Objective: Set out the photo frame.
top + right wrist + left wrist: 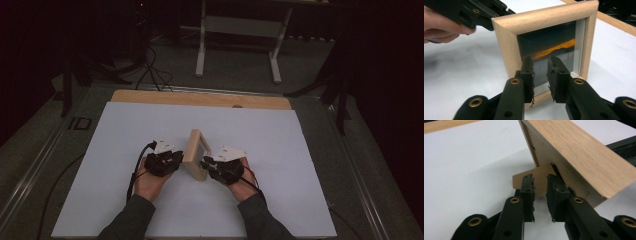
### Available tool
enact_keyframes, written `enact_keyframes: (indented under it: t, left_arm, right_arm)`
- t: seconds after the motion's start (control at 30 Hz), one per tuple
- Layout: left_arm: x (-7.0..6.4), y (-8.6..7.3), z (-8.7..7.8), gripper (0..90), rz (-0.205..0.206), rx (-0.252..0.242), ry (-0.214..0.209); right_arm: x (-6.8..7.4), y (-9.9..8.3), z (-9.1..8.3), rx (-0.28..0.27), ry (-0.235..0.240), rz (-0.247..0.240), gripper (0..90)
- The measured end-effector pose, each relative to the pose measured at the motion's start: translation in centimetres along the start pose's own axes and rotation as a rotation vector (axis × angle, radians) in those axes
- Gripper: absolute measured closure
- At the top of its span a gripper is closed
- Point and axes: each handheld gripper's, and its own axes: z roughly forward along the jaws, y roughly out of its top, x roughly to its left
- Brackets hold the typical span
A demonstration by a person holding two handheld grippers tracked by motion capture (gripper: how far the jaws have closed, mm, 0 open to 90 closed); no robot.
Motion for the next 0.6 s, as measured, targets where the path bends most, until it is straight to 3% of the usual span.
enact_keyframes:
  t: [0.37,0.6]
  left_arm:
    - [0.6,0.1,-1.5,62.3,-0.038,-0.016,-0.018]
    - [0.7,0.2,-2.3,60.8,-0.045,-0.031,-0.016]
  right_arm:
    - [-0.6,0.0,-0.6,-0.018,-0.008,0.023,63.7]
    - [-0.9,-0.1,-0.9,-0.022,-0.017,0.041,59.7]
